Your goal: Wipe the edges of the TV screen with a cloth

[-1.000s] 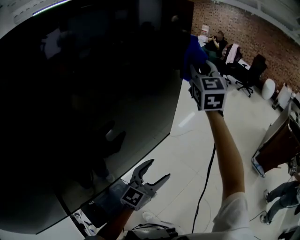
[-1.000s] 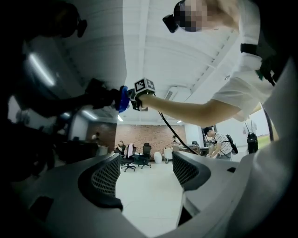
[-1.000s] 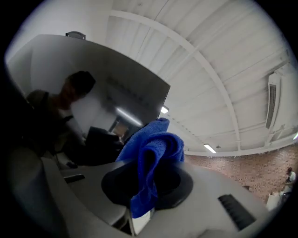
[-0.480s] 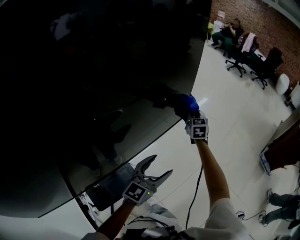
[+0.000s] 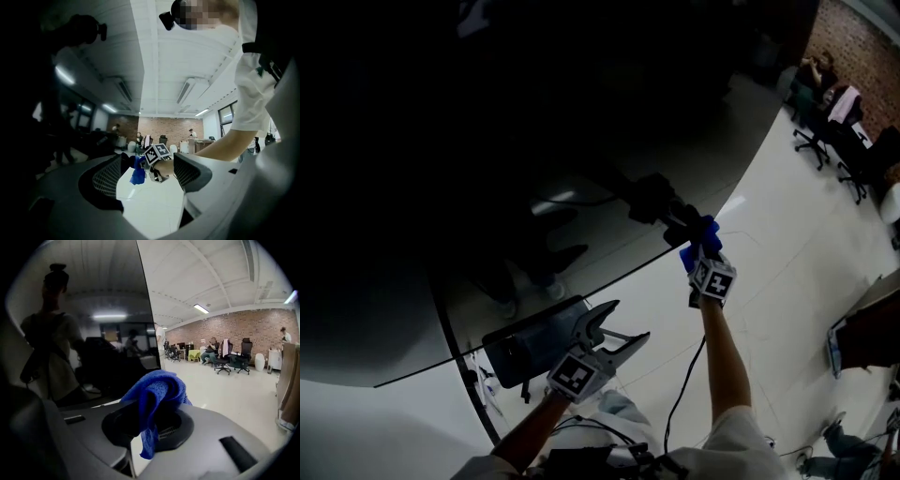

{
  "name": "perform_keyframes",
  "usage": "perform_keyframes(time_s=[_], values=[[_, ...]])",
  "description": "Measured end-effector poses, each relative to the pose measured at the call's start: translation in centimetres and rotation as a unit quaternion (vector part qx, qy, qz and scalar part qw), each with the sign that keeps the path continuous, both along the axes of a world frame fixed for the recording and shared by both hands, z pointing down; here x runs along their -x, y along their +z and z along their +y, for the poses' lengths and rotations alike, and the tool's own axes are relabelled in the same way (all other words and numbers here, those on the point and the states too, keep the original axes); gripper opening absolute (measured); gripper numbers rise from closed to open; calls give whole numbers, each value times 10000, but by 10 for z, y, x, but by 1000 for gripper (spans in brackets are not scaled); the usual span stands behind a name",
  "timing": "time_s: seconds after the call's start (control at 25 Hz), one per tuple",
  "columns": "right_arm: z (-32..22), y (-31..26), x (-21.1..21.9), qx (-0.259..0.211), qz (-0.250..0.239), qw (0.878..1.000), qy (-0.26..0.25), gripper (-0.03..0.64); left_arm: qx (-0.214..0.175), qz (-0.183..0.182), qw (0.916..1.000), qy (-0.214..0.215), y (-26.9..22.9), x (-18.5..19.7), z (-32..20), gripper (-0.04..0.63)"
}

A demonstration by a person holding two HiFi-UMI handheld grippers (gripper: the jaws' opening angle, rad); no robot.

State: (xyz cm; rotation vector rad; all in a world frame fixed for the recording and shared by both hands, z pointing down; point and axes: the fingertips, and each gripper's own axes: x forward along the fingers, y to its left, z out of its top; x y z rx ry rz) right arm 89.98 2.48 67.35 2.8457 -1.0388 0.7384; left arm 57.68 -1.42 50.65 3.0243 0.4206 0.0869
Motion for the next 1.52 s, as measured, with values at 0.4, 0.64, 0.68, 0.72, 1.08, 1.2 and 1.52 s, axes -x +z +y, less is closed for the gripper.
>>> perform_keyframes(time_s=[0.4, 0.64, 0.68, 0.72, 1.08, 1.2, 1.52], values=[[-85, 1, 174, -382, -283, 9904, -1297, 69, -21, 82, 9961, -877, -10, 92, -50, 333], [-137, 9, 295, -259, -381, 9735, -2241, 69, -23, 97, 9872, -1590, -13, 165, -80, 333], [-146, 9, 312, -251, -424, 9706, -2358, 69, 8, 99, 9850, -1721, -13, 177, -88, 333], [-156, 10, 328, -245, -467, 9677, -2465, 69, 32, 95, 9826, -1855, -13, 189, -97, 333], [-211, 7, 464, -182, -941, 9431, -3183, 69, 165, 119, 9531, -3019, -7, 301, -150, 333], [-230, 15, 513, -119, -1004, 9282, -3581, 69, 225, 106, 9416, -3358, -1, 338, -165, 333], [-283, 26, 650, -68, -1096, 8692, -4821, 69, 105, 99, 9082, -4183, 12, 427, -190, 333]])
